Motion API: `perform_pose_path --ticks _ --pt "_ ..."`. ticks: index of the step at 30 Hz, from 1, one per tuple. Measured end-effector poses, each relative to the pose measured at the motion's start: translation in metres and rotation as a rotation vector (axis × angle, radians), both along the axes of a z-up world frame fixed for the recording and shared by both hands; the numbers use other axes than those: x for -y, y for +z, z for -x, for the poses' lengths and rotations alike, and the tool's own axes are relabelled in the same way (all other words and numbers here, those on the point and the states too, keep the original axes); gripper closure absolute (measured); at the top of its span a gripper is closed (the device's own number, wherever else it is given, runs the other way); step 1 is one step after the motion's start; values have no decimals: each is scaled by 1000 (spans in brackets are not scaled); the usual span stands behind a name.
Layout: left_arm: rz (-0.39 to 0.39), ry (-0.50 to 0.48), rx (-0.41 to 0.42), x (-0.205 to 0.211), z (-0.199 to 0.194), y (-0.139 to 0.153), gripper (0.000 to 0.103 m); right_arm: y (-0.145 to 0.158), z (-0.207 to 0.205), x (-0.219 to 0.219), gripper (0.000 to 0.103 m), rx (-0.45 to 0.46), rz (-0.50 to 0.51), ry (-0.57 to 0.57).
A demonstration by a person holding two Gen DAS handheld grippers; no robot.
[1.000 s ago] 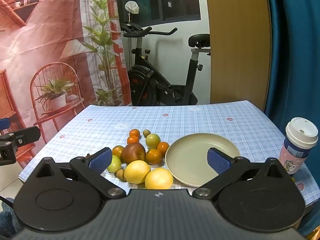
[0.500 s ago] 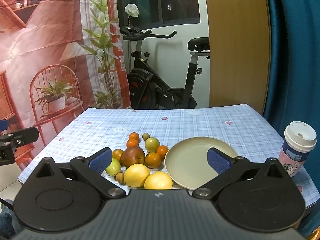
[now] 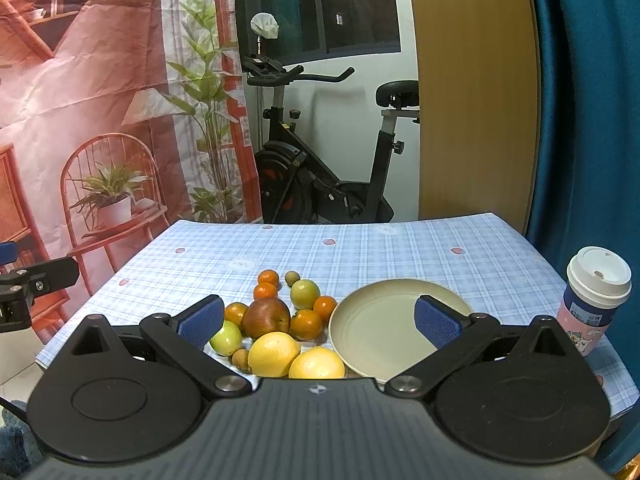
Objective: Organize fruits
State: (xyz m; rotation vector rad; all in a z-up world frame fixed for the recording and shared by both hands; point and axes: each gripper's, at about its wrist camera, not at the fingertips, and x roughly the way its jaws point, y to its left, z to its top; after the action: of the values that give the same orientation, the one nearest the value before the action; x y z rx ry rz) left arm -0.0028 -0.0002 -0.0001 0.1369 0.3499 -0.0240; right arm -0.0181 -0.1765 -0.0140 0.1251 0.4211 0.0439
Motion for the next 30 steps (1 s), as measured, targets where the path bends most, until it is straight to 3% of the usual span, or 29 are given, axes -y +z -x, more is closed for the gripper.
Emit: perform_pose_path --ticks 30 --pt "8 -3 -10 0 4 3 0 3 3 0 0 27 8 -2"
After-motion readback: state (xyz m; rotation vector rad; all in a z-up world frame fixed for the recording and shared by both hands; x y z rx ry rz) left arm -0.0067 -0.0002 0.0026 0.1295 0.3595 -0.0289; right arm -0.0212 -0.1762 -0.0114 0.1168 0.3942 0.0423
